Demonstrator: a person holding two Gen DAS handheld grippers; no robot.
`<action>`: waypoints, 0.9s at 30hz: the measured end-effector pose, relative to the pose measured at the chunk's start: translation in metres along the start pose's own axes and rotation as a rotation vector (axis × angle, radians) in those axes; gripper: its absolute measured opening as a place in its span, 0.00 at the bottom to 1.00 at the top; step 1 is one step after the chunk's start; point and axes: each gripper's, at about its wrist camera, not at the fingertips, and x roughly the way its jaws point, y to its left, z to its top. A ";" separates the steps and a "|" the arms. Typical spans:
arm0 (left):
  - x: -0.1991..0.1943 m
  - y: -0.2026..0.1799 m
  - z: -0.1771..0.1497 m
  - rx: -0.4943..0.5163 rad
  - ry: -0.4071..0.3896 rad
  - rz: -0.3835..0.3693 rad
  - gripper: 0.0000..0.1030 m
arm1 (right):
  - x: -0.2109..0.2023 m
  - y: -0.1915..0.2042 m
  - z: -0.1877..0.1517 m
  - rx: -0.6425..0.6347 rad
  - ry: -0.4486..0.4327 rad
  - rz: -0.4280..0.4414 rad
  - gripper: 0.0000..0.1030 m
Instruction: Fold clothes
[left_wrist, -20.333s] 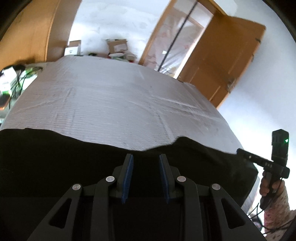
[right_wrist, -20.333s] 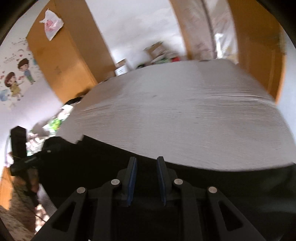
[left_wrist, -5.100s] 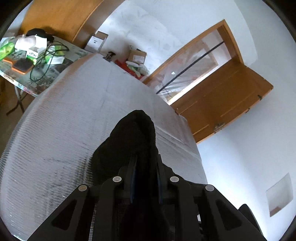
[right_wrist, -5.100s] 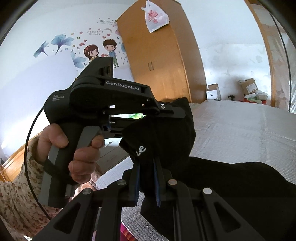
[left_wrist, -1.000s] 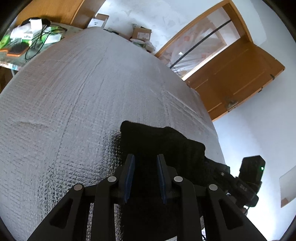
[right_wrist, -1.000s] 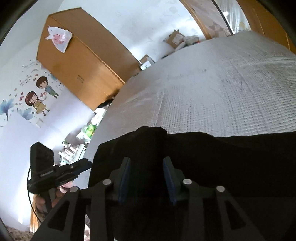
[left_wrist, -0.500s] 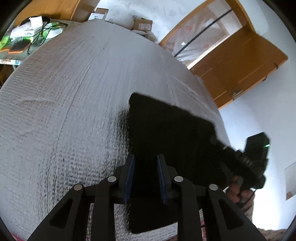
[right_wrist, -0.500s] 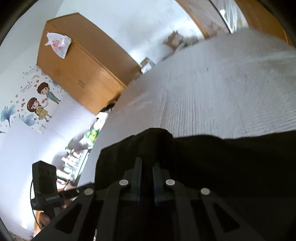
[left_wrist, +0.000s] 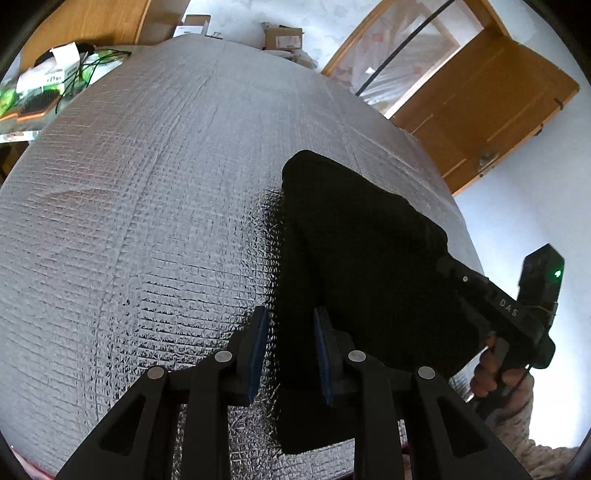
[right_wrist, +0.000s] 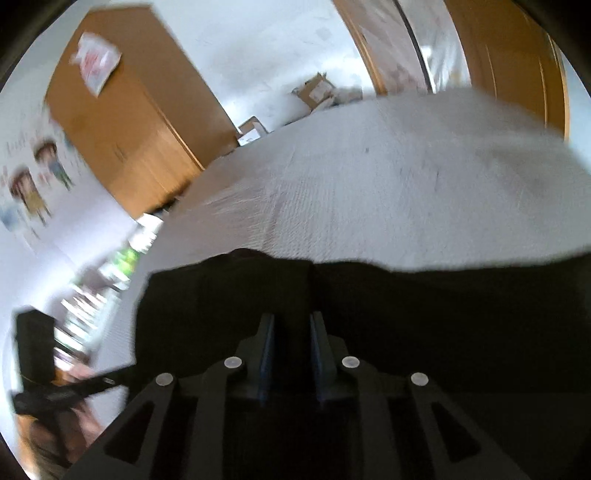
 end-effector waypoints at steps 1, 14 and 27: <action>0.000 0.000 0.000 -0.001 0.000 -0.002 0.24 | -0.003 0.003 0.003 -0.020 -0.011 -0.019 0.19; 0.000 0.000 0.001 0.008 0.007 -0.014 0.24 | 0.036 0.064 0.055 -0.380 0.141 0.160 0.33; 0.002 -0.002 0.007 0.016 0.019 -0.007 0.24 | 0.047 0.070 0.048 -0.499 0.142 0.120 0.07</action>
